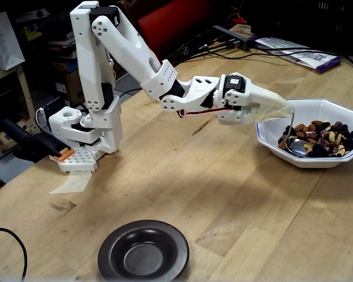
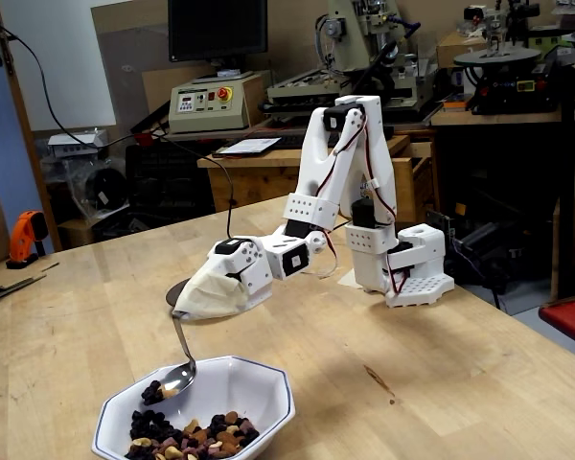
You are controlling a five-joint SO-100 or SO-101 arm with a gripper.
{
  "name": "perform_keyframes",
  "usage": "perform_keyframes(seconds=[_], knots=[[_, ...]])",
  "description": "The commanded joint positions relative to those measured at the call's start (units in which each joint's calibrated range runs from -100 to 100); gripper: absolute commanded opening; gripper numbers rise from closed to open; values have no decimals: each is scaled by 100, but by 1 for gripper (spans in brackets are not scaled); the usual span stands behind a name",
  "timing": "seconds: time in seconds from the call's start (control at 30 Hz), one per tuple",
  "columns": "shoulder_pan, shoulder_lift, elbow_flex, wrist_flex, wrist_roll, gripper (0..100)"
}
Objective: Use spoon to transfer food from the white bowl to brown plate
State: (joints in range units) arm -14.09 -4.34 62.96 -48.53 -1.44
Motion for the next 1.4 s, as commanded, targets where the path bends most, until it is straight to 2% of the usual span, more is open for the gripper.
perform_keyframes(seconds=[0.0, 0.7, 1.17, 1.37], knots=[[83, -212, -119, -135, 34, 4], [135, -1085, -119, -87, 39, 4], [1712, -1137, -110, -79, 34, 4], [2187, -1813, -31, -71, 34, 4]])
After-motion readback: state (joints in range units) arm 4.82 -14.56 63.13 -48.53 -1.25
